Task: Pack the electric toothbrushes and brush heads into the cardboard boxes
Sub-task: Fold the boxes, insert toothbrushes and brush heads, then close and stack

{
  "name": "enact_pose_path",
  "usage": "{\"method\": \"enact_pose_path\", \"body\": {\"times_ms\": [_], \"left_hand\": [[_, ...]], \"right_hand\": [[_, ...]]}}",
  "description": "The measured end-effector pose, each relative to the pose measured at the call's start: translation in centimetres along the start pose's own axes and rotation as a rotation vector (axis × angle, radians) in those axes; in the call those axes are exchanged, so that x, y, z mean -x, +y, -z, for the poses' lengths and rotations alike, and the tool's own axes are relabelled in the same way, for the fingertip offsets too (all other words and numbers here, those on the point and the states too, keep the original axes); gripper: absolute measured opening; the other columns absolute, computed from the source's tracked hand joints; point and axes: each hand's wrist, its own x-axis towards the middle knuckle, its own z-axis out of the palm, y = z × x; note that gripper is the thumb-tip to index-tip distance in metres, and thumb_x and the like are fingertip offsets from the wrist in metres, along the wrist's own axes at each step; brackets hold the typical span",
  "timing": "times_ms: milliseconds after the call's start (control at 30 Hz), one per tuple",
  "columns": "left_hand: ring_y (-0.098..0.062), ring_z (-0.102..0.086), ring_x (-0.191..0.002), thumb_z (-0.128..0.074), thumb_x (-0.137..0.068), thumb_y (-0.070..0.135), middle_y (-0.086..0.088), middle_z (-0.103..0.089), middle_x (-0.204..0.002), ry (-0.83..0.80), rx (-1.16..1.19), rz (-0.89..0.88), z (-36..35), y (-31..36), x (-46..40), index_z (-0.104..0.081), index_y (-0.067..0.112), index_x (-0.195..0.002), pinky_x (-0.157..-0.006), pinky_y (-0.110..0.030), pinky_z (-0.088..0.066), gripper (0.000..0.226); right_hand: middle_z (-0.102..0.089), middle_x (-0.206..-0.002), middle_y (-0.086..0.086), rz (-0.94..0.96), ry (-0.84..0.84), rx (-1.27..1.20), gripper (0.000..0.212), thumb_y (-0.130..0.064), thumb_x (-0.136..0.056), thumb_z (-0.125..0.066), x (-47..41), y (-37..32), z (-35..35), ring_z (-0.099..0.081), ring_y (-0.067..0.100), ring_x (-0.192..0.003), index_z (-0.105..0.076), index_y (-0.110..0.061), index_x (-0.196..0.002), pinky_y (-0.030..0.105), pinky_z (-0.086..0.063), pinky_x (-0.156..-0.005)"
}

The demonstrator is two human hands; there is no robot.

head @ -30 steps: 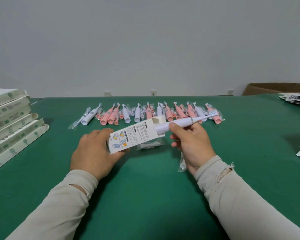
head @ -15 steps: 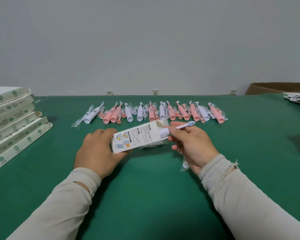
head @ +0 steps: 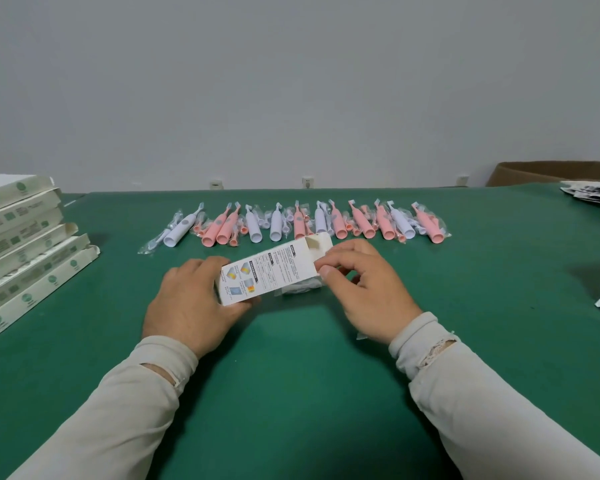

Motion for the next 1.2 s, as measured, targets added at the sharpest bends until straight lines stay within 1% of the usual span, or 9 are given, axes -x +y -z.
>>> {"method": "enact_pose_path", "body": {"times_ms": [267,333,433,533,600,733,833,967,1200], "left_hand": [[-0.024,-0.051,-0.11,-0.073,-0.079,0.036,0.007,-0.058,-0.116,-0.003,0.007,0.027,0.0,-0.5,-0.4,-0.055,0.04,-0.122,-0.083,-0.046,-0.051,0.047],[-0.025,-0.051,-0.11,-0.073,-0.079,0.033,0.006,-0.058,-0.115,0.003,0.005,0.03,0.0,-0.7,-0.5,-0.055,0.039,-0.122,-0.083,-0.046,-0.051,0.047],[-0.026,-0.051,-0.11,-0.074,-0.079,0.033,0.005,-0.059,-0.115,-0.007,0.009,0.036,-0.1,-0.9,-0.5,-0.056,0.037,-0.123,-0.084,-0.047,-0.051,0.048],[-0.027,-0.051,-0.109,-0.074,-0.078,0.035,0.004,-0.059,-0.115,-0.016,0.009,0.026,-0.3,-0.9,-0.5,-0.056,0.037,-0.123,-0.085,-0.046,-0.051,0.048],[-0.027,-0.051,-0.109,-0.074,-0.079,0.035,0.004,-0.059,-0.114,-0.012,0.011,0.02,-0.3,-0.8,-0.5,-0.056,0.037,-0.123,-0.085,-0.046,-0.051,0.048],[-0.027,-0.051,-0.108,-0.073,-0.079,0.036,0.004,-0.059,-0.113,-0.016,0.02,0.015,-0.3,-0.6,-0.4,-0.057,0.037,-0.121,-0.085,-0.048,-0.051,0.045],[-0.026,-0.05,-0.109,-0.072,-0.08,0.036,0.006,-0.059,-0.113,-0.015,0.015,0.022,-0.2,-0.5,-0.4,-0.057,0.038,-0.121,-0.084,-0.047,-0.051,0.044],[-0.026,-0.05,-0.11,-0.073,-0.08,0.035,0.005,-0.059,-0.114,-0.014,0.014,0.023,-0.2,-0.5,-0.2,-0.056,0.037,-0.122,-0.084,-0.046,-0.051,0.045],[-0.026,-0.05,-0.11,-0.072,-0.081,0.038,0.005,-0.059,-0.115,-0.019,0.001,0.024,-0.1,-0.5,-0.4,-0.056,0.037,-0.123,-0.084,-0.047,-0.052,0.045]], "right_hand": [[-0.052,-0.106,-0.025,-0.094,0.24,0.058,0.025,-0.015,-0.088,-0.06,-0.6,0.2,1.4,-0.055,-0.008,-0.083,-0.062,-0.041,-0.091,0.002,-0.039,-0.07],[-0.059,-0.098,-0.02,-0.211,0.265,0.13,0.021,-0.016,-0.09,-0.06,-1.2,0.7,3.6,-0.057,-0.007,-0.071,-0.062,-0.037,-0.09,0.013,-0.044,-0.073],[-0.064,-0.089,-0.011,-0.456,0.046,0.469,0.005,-0.029,-0.091,-0.062,-1.3,1.5,6.2,-0.063,0.013,-0.086,-0.061,-0.027,-0.086,0.032,-0.05,-0.085],[-0.06,-0.095,-0.009,-0.58,-0.257,0.699,0.026,-0.05,-0.087,-0.065,-0.6,1.5,5.4,-0.06,0.019,-0.092,-0.054,-0.027,-0.093,0.034,-0.049,-0.084],[-0.059,-0.105,-0.006,-0.573,-0.36,0.728,0.029,-0.042,-0.087,-0.067,-0.4,1.2,4.4,-0.058,0.02,-0.096,-0.052,-0.029,-0.107,0.033,-0.048,-0.086],[-0.063,-0.101,-0.006,-0.515,-0.337,0.619,0.033,-0.027,-0.085,-0.068,-0.6,1.1,4.1,-0.062,0.017,-0.092,-0.057,-0.027,-0.116,0.032,-0.052,-0.087],[-0.068,-0.079,-0.009,-0.45,-0.16,0.444,0.005,-0.022,-0.082,-0.069,-0.7,0.9,4.5,-0.063,0.01,-0.071,-0.069,-0.023,-0.087,0.024,-0.049,-0.069],[-0.069,-0.066,-0.01,-0.424,-0.063,0.42,0.012,-0.014,-0.079,-0.068,-0.7,0.6,4.4,-0.063,0.006,-0.065,-0.071,-0.019,-0.068,0.022,-0.048,-0.064],[-0.069,-0.066,-0.015,-0.376,-0.034,0.204,0.013,-0.014,-0.09,-0.065,-0.7,0.9,4.1,-0.058,0.0,-0.055,-0.07,-0.021,-0.081,0.018,-0.047,-0.061]]}}
